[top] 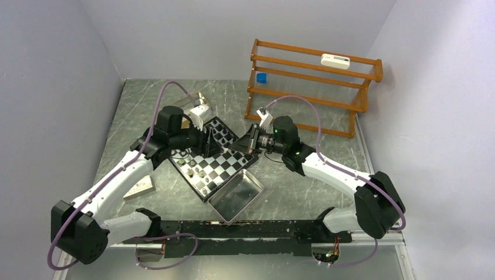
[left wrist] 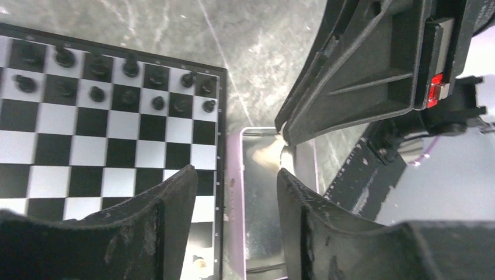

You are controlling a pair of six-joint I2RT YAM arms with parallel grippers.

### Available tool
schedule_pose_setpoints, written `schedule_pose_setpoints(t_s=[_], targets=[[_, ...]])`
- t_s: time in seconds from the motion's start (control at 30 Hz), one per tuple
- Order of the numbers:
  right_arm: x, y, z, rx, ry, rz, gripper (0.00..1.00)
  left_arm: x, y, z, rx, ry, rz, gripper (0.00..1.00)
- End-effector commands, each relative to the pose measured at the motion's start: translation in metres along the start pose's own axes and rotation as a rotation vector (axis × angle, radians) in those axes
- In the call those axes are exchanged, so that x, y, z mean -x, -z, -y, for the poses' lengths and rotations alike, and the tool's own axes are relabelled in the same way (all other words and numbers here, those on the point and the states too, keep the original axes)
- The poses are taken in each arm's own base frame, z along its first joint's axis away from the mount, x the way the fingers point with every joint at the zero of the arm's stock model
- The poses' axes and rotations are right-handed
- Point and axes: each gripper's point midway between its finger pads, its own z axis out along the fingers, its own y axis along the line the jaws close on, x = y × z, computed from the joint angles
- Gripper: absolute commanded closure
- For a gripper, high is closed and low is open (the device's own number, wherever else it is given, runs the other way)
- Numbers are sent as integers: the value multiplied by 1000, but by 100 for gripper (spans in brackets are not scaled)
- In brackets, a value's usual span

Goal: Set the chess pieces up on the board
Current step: Place the chess piece on the chessboard.

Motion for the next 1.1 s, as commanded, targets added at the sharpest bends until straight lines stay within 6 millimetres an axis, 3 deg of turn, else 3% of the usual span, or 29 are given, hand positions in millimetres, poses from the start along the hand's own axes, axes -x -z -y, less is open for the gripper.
schedule_pose_setpoints(t_s=[0.0, 0.17, 0.33, 0.5, 0.67, 0.83, 1.07], targets=[[15, -1, -9, -16, 64, 44, 98, 11, 16, -14, 145, -17, 66, 39], [15, -12, -4, -79, 118, 51, 98, 26, 46, -38, 368, 15, 160, 17], [2, -35, -10, -139, 205, 6, 98, 36, 93, -63, 638, 84, 250, 4], [-20, -60, -10, -154, 246, -57, 98, 48, 136, -61, 752, 120, 358, 2], [-40, -85, -6, -204, 311, -111, 98, 69, 186, -46, 818, 163, 523, 2], [-63, -105, 0, -281, 410, -165, 98, 103, 235, -12, 772, 142, 708, 2], [-91, -118, 11, -401, 565, -239, 98, 134, 270, 29, 654, 146, 827, 2]])
